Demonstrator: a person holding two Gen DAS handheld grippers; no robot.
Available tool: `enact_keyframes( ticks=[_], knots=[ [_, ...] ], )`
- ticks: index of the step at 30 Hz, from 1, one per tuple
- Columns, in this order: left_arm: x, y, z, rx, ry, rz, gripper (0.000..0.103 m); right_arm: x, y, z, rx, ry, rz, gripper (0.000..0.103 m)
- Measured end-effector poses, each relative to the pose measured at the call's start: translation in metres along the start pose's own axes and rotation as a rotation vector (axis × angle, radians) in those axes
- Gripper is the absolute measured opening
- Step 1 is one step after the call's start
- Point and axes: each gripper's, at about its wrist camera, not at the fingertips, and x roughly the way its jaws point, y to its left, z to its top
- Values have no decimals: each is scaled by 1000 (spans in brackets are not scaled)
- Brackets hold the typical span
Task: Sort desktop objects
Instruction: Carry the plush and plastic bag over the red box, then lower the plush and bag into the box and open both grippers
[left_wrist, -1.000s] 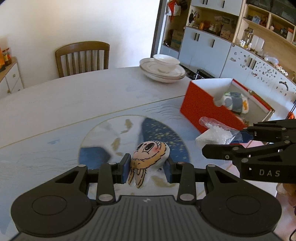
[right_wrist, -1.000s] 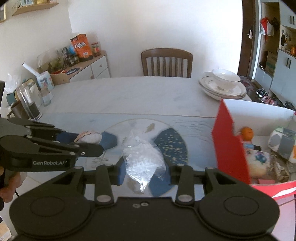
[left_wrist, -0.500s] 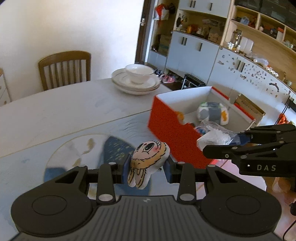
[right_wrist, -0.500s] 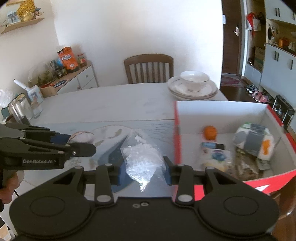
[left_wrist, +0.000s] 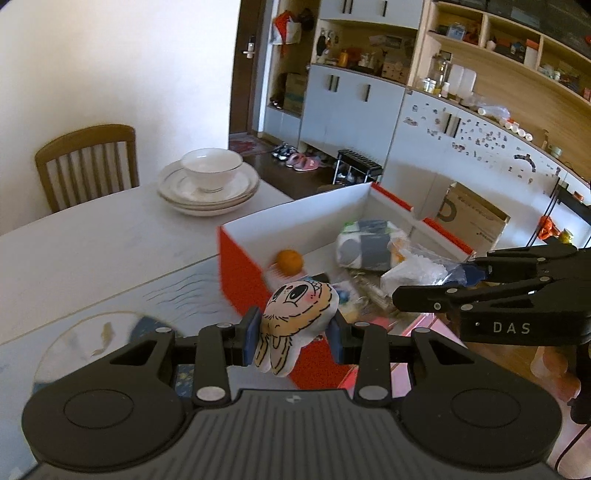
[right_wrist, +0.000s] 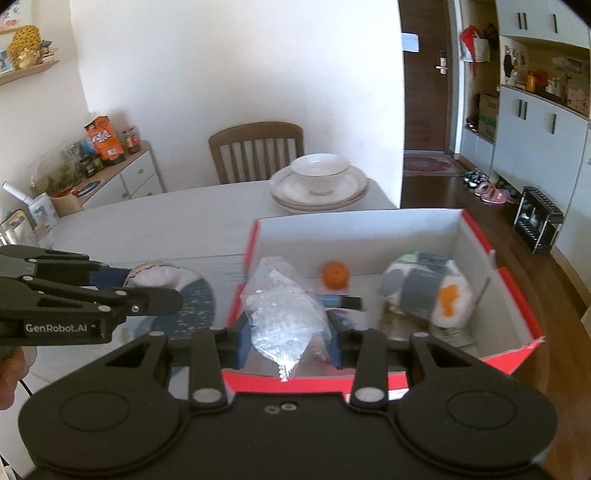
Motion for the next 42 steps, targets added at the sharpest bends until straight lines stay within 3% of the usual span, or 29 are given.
enact_keyframes(
  ticks=[15,25,30,42],
  knots=[
    [62,-49,41,78,42,-42,36,5,-61,1,31,9,-50,39],
    [111,-50,72,112,97,-18,36,27,-83,6,31,54,-67,39],
    [144,-43,83,108,161,-5,36,42,-87,9,34,87,-58,39],
    [197,-38,81,128,279,30,36,79,-85,8,7,193,-19,39]
  ],
)
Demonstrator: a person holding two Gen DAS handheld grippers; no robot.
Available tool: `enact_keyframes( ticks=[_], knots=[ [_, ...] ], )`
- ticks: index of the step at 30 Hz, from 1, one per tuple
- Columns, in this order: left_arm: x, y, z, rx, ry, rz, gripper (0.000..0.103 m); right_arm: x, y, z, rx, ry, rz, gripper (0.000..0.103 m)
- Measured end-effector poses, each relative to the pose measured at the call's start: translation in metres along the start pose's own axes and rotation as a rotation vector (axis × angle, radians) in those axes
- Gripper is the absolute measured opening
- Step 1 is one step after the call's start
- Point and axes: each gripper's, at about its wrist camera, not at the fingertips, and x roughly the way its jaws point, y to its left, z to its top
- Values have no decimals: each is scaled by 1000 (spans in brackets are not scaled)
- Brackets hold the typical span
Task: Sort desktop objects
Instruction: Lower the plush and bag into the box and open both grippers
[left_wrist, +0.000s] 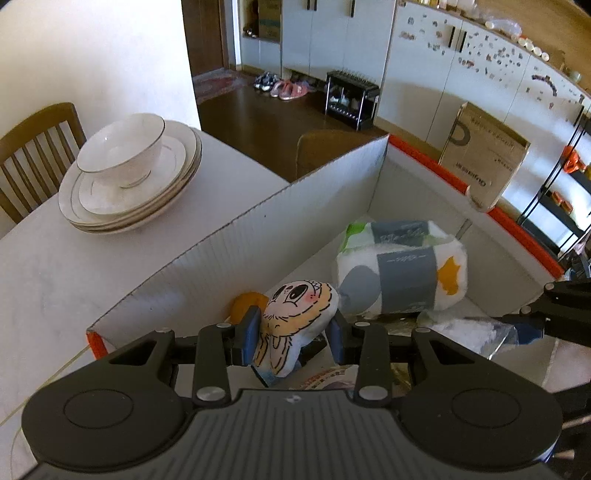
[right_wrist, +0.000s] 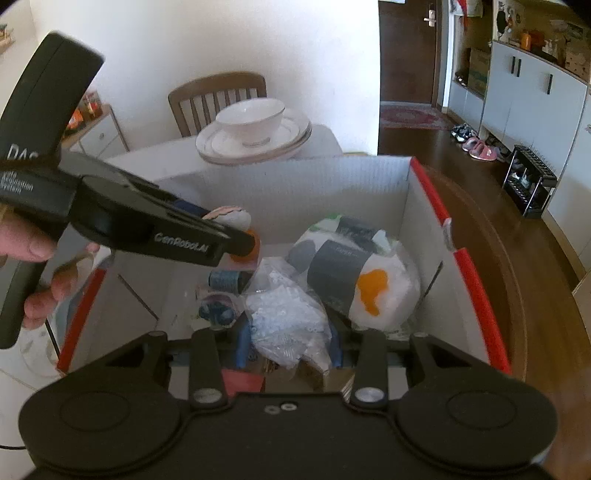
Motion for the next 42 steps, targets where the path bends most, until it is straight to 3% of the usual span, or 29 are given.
enact_keyframes(
  ticks=[14,26,29,33,38,42],
  knots=[
    [19,1,-13,-6,74,-6,37,21,11,-5,-49,72,5,39],
    [26,0,-14,-2,131,-25,37,23,14,-8,-74,76,-6,43],
    [27,-1,-14,0,142,-20,43,22,16,-8,-82,73,-8,48],
    [21,1,-13,-16,113,-24,69,19,17,-9,-90,64,-10,53],
    [13,1,-14,-11,82,-26,70,13,16,-7,-81,49,-2,54],
    [2,4,-17,-21,47,-29,70,4,16,-6,-82,23,8,63]
  ],
)
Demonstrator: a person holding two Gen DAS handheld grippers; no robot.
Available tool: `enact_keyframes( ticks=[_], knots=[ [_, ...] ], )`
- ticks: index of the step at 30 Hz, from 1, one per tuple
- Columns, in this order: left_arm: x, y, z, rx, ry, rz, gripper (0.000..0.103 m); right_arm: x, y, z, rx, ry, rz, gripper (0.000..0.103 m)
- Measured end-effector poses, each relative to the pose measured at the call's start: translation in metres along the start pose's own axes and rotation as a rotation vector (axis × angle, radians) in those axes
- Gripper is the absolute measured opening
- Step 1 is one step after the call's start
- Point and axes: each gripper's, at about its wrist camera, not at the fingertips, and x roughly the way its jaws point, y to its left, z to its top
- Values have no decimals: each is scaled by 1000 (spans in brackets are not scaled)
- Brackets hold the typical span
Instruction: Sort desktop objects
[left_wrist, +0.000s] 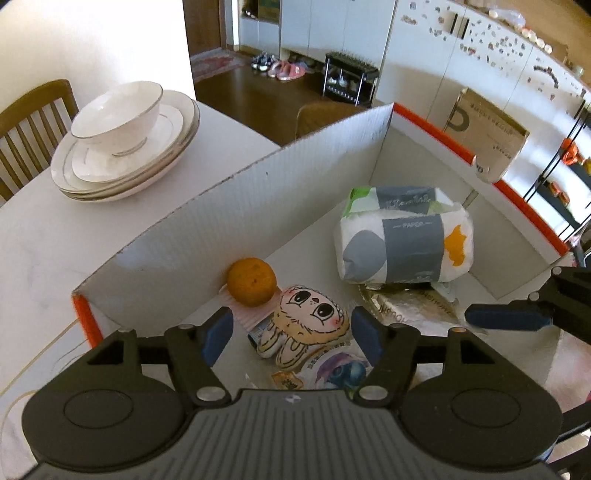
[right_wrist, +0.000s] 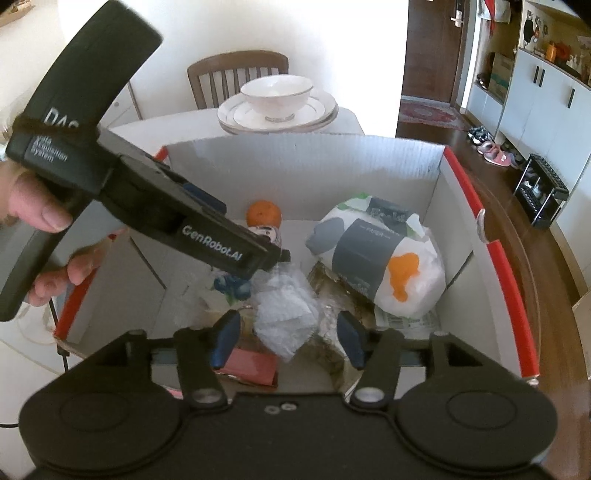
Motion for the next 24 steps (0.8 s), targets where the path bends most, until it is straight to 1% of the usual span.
enact_keyframes(
  ticks=[8,10,15,17,21,24],
  knots=[
    [-34,6,-7,-39,-85,-16,70,-20,4,-1,-8,-39,5,65],
    [-44,6,-11,-42,-115,-8,70,-24,5,-1,-3,-48,8,67],
    [-68,6,-20,-49,-185,14,70,-36,7,-2,13,-71,9,68],
    [-78,6,-24,-49,-201,15,70,-40,9,-2,21,-80,9,69],
    [-94,4,-36,-39,-230,22,70,-49,12,-5,32,-103,8,73],
    [-106,3,-46,-25,-258,42,70,-55,14,-7,42,-117,6,74]
  ],
)
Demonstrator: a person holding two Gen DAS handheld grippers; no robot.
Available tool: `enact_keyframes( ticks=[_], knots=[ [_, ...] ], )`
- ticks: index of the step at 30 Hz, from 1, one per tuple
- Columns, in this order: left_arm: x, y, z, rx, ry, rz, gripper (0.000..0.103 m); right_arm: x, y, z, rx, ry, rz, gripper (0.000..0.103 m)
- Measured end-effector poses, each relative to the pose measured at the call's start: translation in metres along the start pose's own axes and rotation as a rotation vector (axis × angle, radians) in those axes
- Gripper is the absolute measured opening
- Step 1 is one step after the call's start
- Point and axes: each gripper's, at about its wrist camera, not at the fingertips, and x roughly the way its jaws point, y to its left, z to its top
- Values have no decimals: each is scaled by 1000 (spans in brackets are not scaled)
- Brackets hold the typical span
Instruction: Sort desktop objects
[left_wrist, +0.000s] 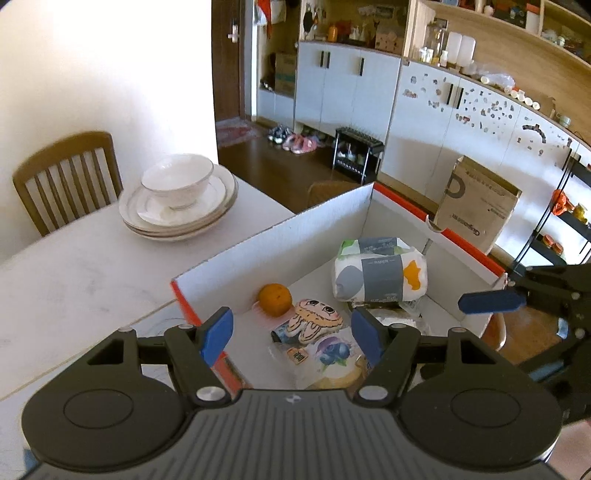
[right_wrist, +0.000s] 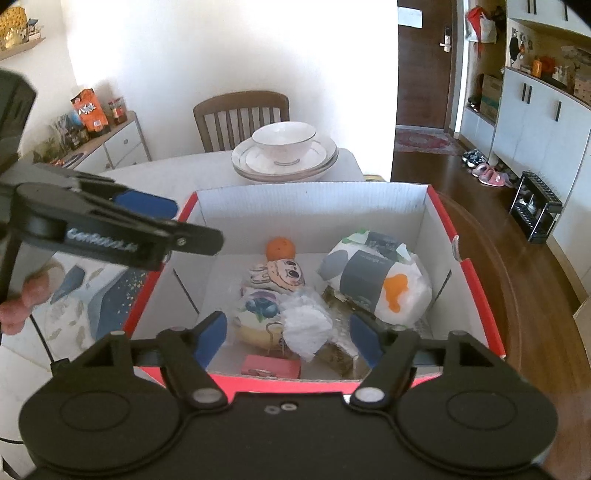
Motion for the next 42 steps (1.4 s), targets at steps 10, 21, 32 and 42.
enact_keyframes(
  ticks=[10,21,32,42],
  knots=[
    [-33,3,-20,-4,-30,-30,78,-21,4,-6,44,-72,-8,84],
    [-44,9,-38,-14,-42,-38,88,-36,8,-10,70,-139,-13,95],
    [-65,6,-51,-15,-92,-34,103,-56,20,-20,80,-223,-37,102],
    [-84,0,-64,-9,-120,-25,103,-78,33,-33,89,-272,-70,103]
  ],
)
